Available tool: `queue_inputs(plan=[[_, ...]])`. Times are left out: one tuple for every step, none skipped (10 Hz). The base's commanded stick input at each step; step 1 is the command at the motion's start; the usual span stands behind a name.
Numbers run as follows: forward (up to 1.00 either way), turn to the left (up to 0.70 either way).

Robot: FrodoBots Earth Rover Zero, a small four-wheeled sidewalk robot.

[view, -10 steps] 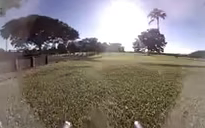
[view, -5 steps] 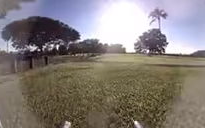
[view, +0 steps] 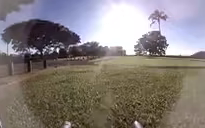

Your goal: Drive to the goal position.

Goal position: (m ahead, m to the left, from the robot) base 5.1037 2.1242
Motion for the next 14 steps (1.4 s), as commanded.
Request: queue_inputs(plan=[[0.45, 0.27], [0.45, 0.27], [0.45, 0.27], [0.45, 0.27], [0.45, 0.27], [0.45, 0.13], [0.45, 0.0], [0.45, 0.0], [0.45, 0.0], [0.45, 0.0], [0.45, 0.0], [0.45, 0.0], [0.45, 0.0], [0.45, 0.0]])
